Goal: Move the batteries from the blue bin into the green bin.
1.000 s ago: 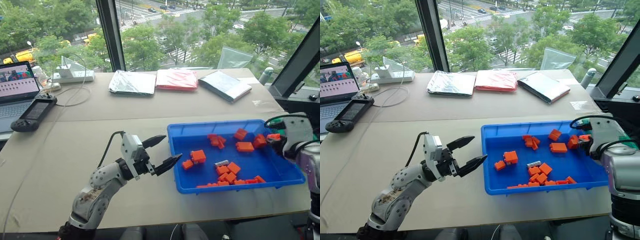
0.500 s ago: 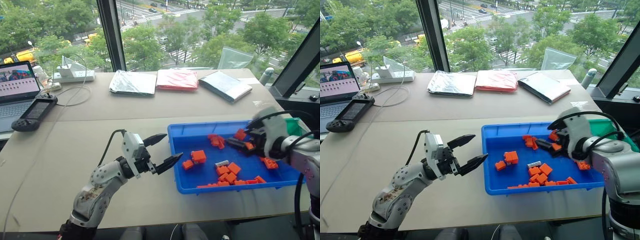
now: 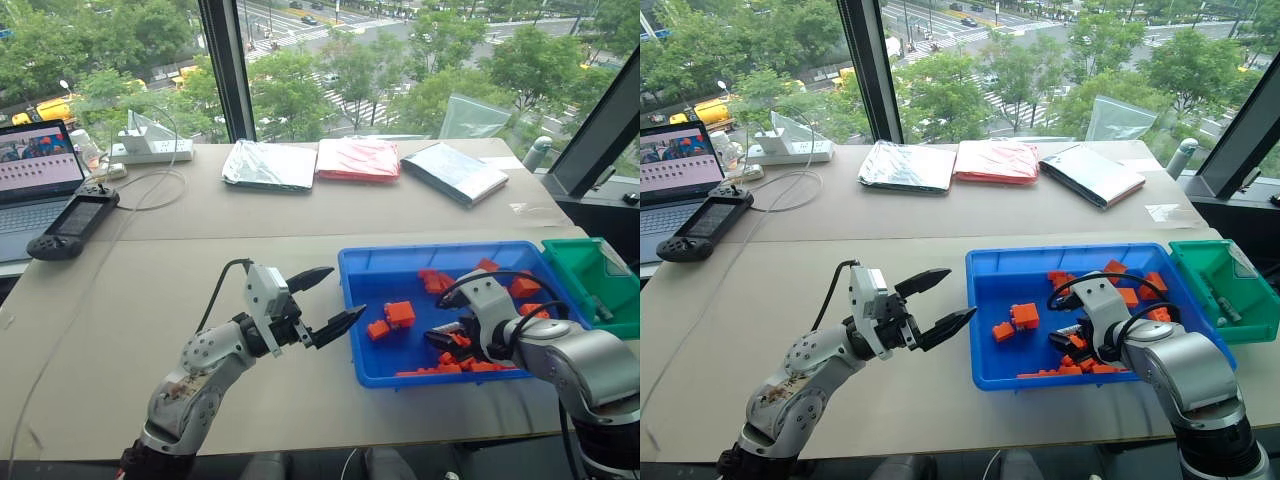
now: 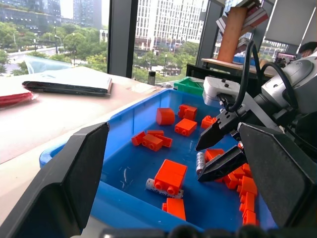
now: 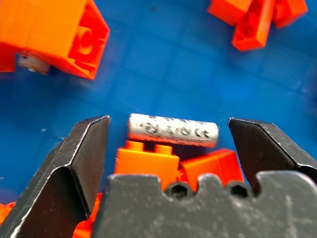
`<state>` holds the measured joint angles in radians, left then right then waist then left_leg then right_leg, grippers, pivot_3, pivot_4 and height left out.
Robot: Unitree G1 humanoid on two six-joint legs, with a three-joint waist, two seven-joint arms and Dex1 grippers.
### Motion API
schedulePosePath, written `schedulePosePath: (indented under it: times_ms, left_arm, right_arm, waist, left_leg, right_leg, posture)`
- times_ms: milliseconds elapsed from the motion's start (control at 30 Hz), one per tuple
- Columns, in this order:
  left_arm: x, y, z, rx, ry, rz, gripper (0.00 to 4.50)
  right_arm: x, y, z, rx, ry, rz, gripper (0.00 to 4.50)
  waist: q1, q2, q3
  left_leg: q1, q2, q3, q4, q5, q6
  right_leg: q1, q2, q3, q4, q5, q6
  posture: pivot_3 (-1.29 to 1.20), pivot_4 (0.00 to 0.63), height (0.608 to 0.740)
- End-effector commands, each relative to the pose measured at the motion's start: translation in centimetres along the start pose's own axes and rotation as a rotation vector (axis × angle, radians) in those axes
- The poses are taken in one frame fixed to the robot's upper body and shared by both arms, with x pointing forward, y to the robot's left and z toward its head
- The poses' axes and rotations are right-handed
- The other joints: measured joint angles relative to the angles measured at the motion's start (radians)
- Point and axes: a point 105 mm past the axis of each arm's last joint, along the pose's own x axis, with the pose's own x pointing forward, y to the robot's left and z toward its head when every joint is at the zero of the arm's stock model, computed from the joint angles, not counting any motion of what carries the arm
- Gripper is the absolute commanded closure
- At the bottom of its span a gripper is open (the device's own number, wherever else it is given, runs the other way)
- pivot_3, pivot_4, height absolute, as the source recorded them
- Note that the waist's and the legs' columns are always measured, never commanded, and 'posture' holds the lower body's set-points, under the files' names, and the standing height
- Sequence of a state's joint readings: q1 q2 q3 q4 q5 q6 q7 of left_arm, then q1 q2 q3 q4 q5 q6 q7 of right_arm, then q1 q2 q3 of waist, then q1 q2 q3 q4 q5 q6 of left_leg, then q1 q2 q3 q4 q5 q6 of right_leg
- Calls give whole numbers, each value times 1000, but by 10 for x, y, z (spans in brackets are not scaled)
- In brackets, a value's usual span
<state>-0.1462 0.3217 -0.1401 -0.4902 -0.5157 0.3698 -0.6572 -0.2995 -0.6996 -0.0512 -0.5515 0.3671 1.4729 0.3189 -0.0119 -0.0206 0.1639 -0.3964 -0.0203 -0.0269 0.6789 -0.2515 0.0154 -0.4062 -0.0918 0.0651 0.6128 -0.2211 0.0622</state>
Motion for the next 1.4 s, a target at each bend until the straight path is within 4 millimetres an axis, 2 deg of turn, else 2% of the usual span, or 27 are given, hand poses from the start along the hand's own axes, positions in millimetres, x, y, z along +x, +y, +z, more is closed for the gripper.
schedulePosePath:
  times_ms: [33, 467, 600, 900, 1033, 1167, 1233, 1300, 1400]
  left_arm:
    - [1, -2, 9, 21, -34, -9, 0]
    - [1, -2, 9, 21, -37, -6, 0]
    - [2, -2, 9, 20, -39, -5, 0]
    - [3, -1, 9, 19, -44, 0, 0]
    - [3, -1, 9, 17, -45, -1, 0]
    - [3, -2, 8, 13, -46, -3, 0]
    - [4, -2, 8, 10, -47, -3, 0]
    - [4, -2, 8, 10, -47, -3, 0]
    - [4, -3, 7, 8, -46, -4, 0]
  right_arm:
    - [5, -9, -6, 24, 11, -56, 76]
    - [14, 3, -11, 66, 11, 1, 76]
    - [15, 5, -13, 60, 18, 12, 1083]
    - [14, 5, -12, 44, 13, 11, 4169]
    - [9, 2, 2, 8, -47, 7, 4169]
    - [-7, -12, 32, -38, -162, -12, 4169]
    - [-18, -21, 46, -64, -213, -11, 4169]
    - [-24, -29, 51, -69, -232, -25, 4169]
    - [-43, -54, 55, -192, -218, -84, 4169]
  waist:
    - [0, 0, 0]
    - [-1, -2, -1]
    - [0, -2, -1]
    - [1, -3, -2]
    - [0, -3, -2]
    - [-1, -2, -1]
    - [0, -2, -1]
    - [0, -2, -1]
    - [6, -1, -1]
  left_leg:
    - [0, 0, 0, 0, 0, 0]
    - [2, 1, 0, 0, 0, 0]
    - [3, 1, 0, 0, 0, 0]
    - [3, 0, 0, 0, 0, 0]
    - [3, 0, 0, 0, 0, 0]
    - [2, 0, 0, 0, 0, 0]
    - [2, 0, 0, 0, 0, 0]
    - [1, 0, 0, 0, 0, 0]
    - [0, 0, 0, -1, 0, 0]
  right_leg:
    - [0, 0, 0, 0, 0, 0]
    - [2, 1, 0, 0, 0, 0]
    - [2, 1, 0, 0, 0, 0]
    - [3, 0, 0, 0, 0, 0]
    - [2, 0, 0, 0, 0, 0]
    - [1, 0, 0, 0, 0, 0]
    - [1, 0, 0, 0, 0, 0]
    - [0, 0, 0, 0, 0, 0]
    - [0, 0, 0, 0, 0, 0]
  posture:
    - [0, 150, 740]
    - [0, 150, 740]
    - [0, 150, 740]
    - [0, 150, 740]
    - [0, 150, 740]
    - [0, 150, 740]
    - [0, 150, 740]
    - [0, 150, 740]
    - [0, 150, 740]
